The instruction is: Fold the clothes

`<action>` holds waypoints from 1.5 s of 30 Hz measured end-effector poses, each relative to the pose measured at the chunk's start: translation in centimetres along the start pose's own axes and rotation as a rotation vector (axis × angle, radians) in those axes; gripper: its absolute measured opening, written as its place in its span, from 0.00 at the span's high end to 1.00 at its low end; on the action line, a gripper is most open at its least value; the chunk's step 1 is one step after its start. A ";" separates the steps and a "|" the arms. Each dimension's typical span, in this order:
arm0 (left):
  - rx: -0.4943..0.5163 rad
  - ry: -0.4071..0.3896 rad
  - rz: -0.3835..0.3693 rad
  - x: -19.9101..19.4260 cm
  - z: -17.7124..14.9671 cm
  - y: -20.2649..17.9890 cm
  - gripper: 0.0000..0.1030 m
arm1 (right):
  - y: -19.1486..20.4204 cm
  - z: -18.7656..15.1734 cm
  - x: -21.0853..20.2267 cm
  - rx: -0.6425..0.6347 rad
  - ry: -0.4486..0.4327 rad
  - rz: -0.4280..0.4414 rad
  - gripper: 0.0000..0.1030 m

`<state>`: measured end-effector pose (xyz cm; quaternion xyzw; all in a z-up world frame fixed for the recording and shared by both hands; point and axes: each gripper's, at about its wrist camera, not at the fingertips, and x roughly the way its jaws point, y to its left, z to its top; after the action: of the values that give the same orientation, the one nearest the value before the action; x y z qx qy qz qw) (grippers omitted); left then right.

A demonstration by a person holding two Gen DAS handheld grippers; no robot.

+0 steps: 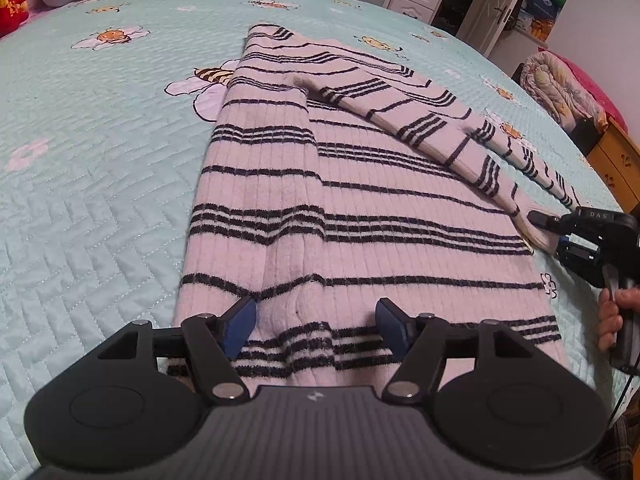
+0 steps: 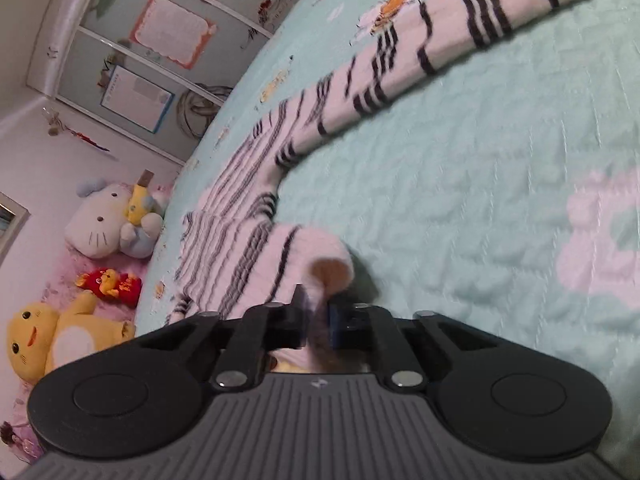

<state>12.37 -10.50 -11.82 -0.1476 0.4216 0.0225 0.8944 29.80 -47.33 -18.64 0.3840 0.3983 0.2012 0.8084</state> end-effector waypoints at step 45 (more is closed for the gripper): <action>-0.299 -0.054 -0.173 -5.1 -0.6 8.3 0.34 | 23.7 -22.5 0.5 -1.420 0.573 0.227 0.62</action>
<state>7.22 -2.28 -10.36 -0.3141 0.3750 0.0118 0.8721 11.68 -21.90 -9.11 -0.2550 0.3256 0.5813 0.7007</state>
